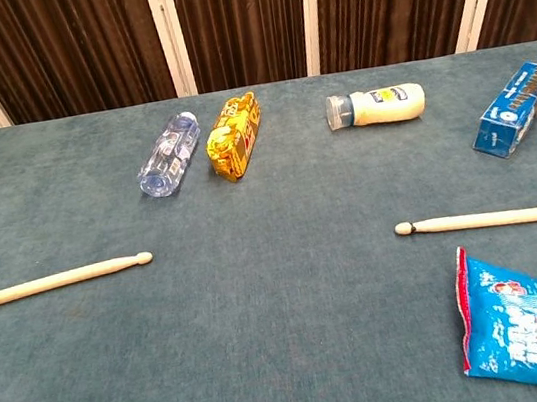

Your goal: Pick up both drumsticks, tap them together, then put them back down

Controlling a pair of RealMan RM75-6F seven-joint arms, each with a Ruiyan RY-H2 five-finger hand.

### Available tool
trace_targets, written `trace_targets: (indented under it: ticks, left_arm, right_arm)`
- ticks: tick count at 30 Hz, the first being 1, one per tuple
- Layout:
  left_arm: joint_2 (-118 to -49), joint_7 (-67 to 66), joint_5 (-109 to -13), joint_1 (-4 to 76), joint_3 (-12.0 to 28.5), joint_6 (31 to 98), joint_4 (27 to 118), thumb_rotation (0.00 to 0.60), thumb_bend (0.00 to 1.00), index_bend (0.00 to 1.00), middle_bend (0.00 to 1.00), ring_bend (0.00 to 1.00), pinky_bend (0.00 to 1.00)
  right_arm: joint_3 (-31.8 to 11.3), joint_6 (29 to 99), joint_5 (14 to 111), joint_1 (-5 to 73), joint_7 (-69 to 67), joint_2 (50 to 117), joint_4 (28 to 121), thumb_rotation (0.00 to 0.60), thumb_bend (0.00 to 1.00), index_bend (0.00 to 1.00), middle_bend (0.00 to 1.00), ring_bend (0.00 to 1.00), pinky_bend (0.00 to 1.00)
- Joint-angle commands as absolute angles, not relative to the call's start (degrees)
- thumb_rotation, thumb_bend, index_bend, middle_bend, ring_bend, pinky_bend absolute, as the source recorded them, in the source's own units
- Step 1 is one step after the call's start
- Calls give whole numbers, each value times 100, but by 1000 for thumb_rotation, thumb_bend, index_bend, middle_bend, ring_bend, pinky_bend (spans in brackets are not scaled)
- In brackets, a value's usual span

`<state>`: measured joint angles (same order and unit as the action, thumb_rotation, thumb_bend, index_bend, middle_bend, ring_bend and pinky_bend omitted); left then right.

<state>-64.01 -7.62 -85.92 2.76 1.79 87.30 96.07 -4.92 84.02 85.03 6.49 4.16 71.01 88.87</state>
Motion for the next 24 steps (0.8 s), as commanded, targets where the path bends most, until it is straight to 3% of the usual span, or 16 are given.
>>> trace_targets:
  ticks: [1, 9, 24]
  left_arm:
    - [-6396, -769, -8527, 283, 199, 8695, 9610, 600, 399, 94, 0, 0, 0]
    - [-6406, -788, -8473, 311, 217, 8636, 9611, 600, 399, 94, 0, 0, 0]
    - [-6401, -821, -8365, 351, 237, 8527, 9605, 600, 399, 94, 0, 0, 0]
  right_arm:
    - [-568, 8149, 8481, 852, 679, 7126, 9049, 600, 311, 316, 242, 132, 0]
    - [-905, 7241, 7924, 1552, 1839, 7395, 9426, 600, 312, 429, 362, 194, 0]
    - [-1210, 6360, 6113, 2416, 3768, 8283, 9108, 600, 312, 447, 458, 250, 0]
